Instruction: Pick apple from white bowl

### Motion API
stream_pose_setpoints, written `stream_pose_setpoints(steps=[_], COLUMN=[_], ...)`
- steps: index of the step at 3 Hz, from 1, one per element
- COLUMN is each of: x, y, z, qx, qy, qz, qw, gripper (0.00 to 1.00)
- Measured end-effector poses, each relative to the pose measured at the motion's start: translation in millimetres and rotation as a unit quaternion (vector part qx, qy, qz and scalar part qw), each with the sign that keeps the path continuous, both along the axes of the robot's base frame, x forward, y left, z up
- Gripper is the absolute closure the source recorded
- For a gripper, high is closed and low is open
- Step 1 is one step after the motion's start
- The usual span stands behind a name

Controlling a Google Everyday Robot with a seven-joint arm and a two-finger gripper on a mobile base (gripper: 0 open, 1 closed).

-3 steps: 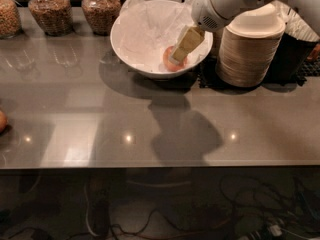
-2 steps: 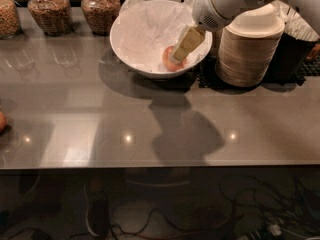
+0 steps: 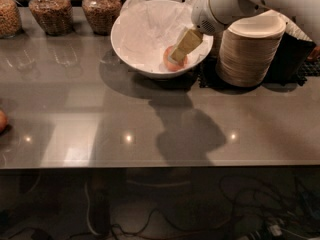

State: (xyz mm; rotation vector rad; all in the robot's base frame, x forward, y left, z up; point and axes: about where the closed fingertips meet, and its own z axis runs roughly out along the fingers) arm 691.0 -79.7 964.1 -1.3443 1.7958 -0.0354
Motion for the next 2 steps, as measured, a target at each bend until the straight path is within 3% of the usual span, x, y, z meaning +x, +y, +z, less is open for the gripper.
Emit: stream_pose_setpoints(steps=[1, 2], x=[14, 23], y=[1, 4], z=[-12, -24], qx=[0.012, 0.02], qy=[0.0, 0.005], qz=[-0.009, -0.011], qw=[0.9999, 0.9997], gripper=[0.0, 0.09])
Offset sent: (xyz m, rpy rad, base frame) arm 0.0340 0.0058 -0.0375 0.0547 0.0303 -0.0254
